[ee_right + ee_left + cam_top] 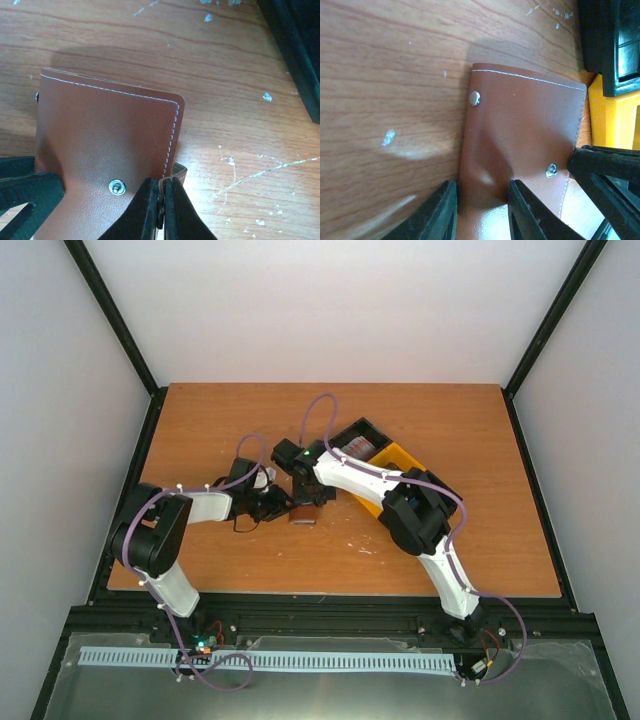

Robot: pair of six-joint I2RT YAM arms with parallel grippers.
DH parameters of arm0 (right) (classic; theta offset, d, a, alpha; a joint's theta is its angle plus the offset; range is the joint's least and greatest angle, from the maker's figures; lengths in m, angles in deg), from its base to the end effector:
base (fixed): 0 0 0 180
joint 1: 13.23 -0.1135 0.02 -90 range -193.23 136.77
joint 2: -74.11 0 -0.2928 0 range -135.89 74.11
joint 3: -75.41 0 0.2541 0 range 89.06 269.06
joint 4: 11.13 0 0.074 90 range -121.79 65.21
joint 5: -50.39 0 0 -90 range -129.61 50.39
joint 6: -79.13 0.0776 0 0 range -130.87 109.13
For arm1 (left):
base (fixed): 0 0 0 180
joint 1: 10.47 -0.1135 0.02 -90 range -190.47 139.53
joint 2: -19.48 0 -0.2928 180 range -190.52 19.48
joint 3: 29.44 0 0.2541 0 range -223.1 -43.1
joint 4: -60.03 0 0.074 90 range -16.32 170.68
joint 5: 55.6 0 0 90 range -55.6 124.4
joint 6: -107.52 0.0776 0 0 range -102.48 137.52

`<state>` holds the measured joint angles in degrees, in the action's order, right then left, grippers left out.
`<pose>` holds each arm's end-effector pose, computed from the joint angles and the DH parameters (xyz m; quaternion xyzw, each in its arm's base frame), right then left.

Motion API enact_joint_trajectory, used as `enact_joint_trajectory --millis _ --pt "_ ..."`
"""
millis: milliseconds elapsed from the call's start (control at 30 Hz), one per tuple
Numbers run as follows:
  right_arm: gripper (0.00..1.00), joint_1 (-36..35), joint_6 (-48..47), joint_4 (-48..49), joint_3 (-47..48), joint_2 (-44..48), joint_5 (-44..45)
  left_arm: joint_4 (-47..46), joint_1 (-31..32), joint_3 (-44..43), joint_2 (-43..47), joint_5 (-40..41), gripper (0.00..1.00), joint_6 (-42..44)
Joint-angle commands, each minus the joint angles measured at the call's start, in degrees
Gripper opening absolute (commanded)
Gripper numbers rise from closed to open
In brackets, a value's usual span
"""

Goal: Put the credit cards into the card holder
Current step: Close the card holder at the center of the board.

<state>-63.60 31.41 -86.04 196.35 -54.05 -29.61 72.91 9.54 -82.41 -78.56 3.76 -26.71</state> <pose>0.3124 0.3562 0.1628 -0.0641 0.9918 -0.0106 0.1101 0.2826 -0.1450 0.1042 -0.1232 0.9217 -0.3566 0.0905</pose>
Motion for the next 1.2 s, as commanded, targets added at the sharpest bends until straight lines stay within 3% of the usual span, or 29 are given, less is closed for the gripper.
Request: enact_joint_trajectory --millis 0,467,833,1167 --pt "0.03 -0.78 -1.34 2.83 -0.02 2.31 -2.39 14.73 0.81 5.44 -9.2 10.72 0.31 1.09" --pt "0.03 -0.55 -3.12 11.1 -4.49 2.65 -8.86 13.98 0.73 5.81 -9.87 10.15 0.28 1.07" --pt "0.03 -0.38 0.41 9.6 -5.32 3.46 -2.65 14.04 0.64 6.09 -9.63 10.15 0.28 1.61" --pt "0.15 -0.37 0.85 10.14 -4.21 2.54 -3.47 14.21 0.64 5.82 -9.88 10.2 0.27 1.95"
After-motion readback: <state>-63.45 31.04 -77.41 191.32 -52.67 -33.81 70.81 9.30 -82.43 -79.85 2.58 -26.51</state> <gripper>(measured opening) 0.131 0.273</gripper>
